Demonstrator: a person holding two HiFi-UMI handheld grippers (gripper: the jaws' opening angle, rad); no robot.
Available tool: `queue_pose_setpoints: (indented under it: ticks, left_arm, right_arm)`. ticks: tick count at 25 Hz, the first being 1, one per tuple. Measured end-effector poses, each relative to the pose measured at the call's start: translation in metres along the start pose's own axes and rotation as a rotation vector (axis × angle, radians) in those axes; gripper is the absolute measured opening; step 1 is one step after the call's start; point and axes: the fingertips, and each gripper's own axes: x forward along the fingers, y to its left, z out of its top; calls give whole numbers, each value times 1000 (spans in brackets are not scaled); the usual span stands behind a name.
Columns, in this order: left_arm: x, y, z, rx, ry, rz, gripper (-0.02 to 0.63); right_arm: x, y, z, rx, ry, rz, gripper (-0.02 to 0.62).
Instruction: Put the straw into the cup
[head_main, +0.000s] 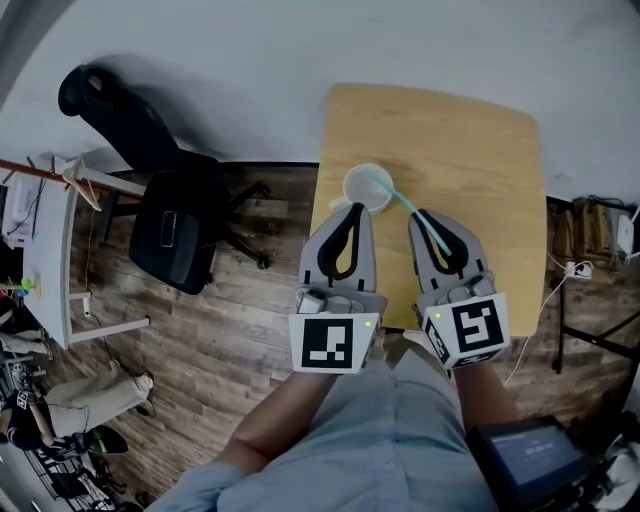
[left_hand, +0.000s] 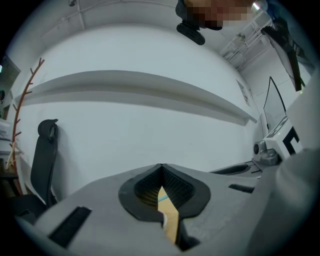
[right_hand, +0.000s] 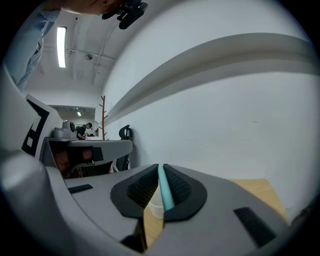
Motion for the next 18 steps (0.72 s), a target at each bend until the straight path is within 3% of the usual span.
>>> queue_pose_setpoints:
  ticks: [9,18]
  left_arm:
    - [24,11,-58,-41,114,-26,-8]
    - [37,34,-100,-97,197,-22,-8]
  right_arm:
    - [29,-12,-65,58,138,-14,25]
    - [59,-8,-106,93,215,2,26]
